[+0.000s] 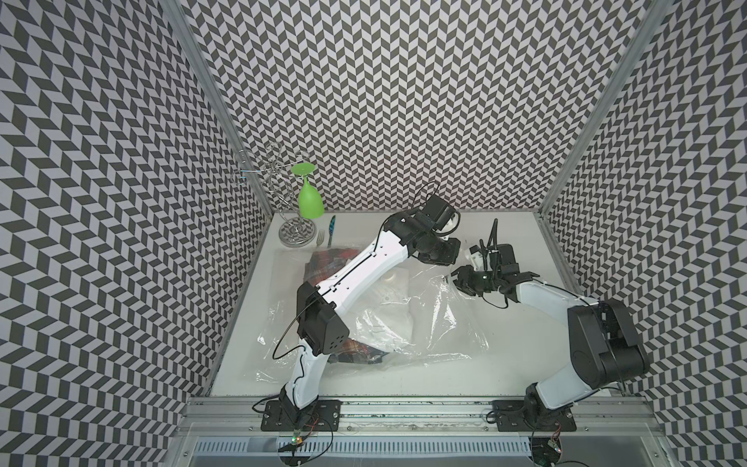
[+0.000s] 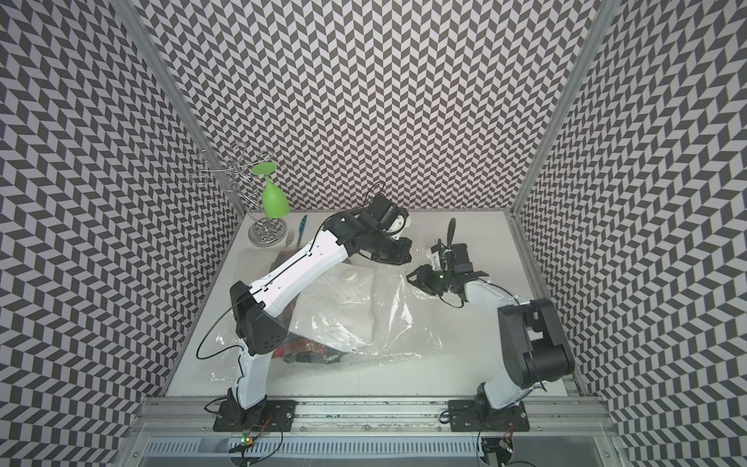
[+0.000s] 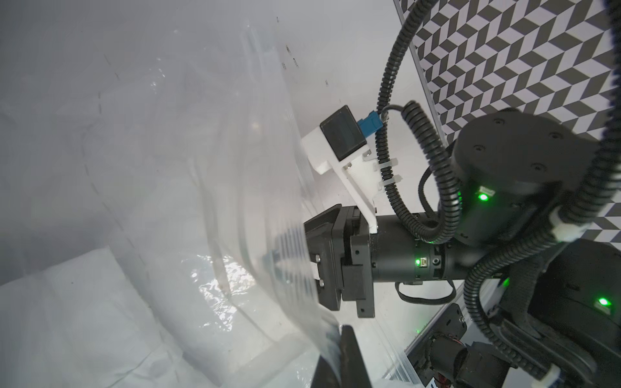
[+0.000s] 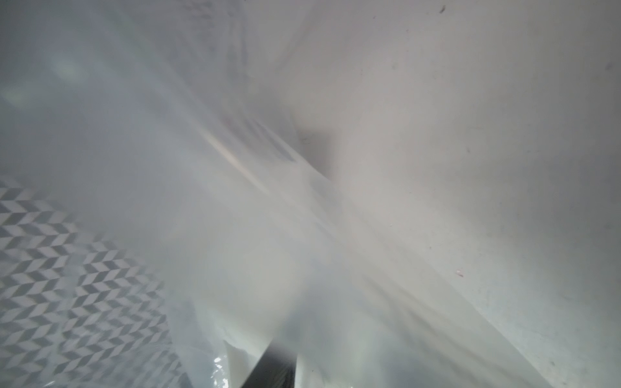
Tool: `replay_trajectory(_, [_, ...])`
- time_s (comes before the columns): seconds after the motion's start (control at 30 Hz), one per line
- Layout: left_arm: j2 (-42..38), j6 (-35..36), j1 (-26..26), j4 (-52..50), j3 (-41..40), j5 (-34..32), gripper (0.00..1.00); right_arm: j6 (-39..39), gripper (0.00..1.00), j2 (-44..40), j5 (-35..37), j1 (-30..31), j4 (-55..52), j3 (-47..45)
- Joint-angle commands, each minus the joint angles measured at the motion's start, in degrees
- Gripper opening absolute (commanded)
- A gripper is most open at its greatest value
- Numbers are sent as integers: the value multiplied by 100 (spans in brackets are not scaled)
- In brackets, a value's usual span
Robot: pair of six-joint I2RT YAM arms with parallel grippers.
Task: Take the shirt out of the vacuum bag
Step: Open the vacuum bag at the center of the board, then take out the shirt from the vacuum bag.
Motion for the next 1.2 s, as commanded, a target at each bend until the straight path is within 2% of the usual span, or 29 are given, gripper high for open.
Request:
replay_trajectory(0.0, [-203,32,-71,8,98,167,0,-1,42,-210,-459,34,135,267])
replay_trajectory(0.23, [-223,56,-73,76,70,156,0,96,42,-165,-477,40,-358,567])
replay_trajectory(0.67, [-187,32,-39,118,78,141,0,376,42,-588,-465,281,151,-160])
replay_trajectory(0.87, [-161,15,-31,124,98,193,0,581,42,-851,-495,521,817,-753])
replay_trajectory(1.17, [-228,41,-39,214,94,345,0,778,42,-362,-736,829,1759,-647])
